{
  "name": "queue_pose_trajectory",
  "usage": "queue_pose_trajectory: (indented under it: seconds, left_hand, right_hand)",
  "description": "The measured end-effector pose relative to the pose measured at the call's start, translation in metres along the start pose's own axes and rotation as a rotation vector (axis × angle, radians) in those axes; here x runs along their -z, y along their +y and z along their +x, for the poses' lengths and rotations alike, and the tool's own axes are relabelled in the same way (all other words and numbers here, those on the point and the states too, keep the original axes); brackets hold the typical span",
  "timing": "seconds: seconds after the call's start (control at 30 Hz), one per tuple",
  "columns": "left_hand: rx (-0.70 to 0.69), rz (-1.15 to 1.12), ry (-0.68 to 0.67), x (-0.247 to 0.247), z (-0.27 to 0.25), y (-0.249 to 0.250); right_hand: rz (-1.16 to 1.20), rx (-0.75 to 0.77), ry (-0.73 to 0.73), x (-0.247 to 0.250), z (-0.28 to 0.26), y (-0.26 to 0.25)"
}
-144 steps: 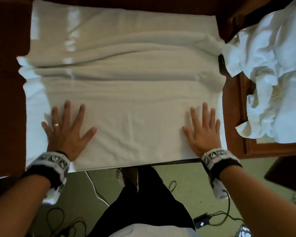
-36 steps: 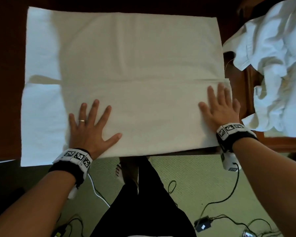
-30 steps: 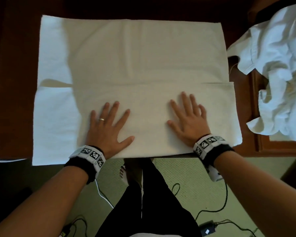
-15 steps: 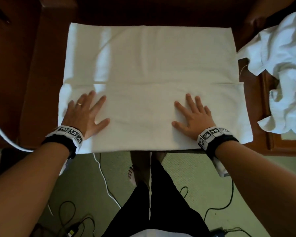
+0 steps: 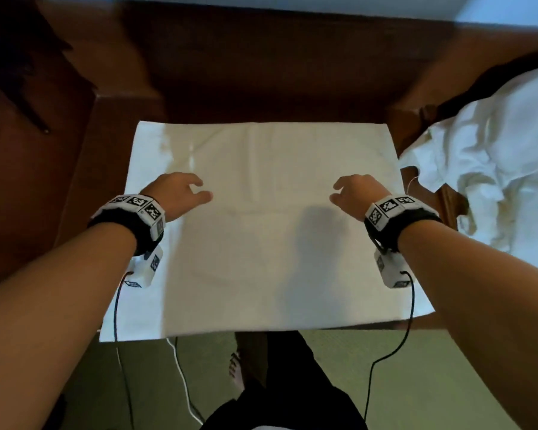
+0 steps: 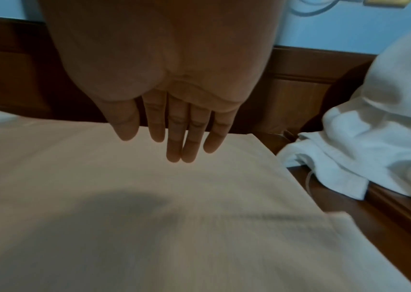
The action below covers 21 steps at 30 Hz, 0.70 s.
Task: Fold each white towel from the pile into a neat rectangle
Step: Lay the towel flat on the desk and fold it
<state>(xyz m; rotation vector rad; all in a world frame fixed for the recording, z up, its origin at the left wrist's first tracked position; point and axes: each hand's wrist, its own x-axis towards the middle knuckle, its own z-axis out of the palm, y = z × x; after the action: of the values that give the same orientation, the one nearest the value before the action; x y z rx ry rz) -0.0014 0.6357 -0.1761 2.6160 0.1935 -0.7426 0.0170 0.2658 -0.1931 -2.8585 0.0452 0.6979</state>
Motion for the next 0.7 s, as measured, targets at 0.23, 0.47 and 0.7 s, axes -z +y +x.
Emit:
queue_pose_trajectory:
  seconds: [0.23, 0.47, 0.7]
  left_hand:
    - [0.053, 0.004, 0.117, 0.033, 0.091, 0.019]
    - [-0.035, 0.497, 0.103, 0.021, 0.166, -0.006]
    - [-0.171, 0.571, 0.354, 0.011, 0.168, -0.005]
  right_hand:
    - [0.012, 0.045, 0.049, 0.025, 0.097, 0.01]
    - [-0.179, 0.101, 0.111, 0.018, 0.162, 0.03]
    - [-0.172, 0.127, 0.292, 0.008, 0.164, 0.042]
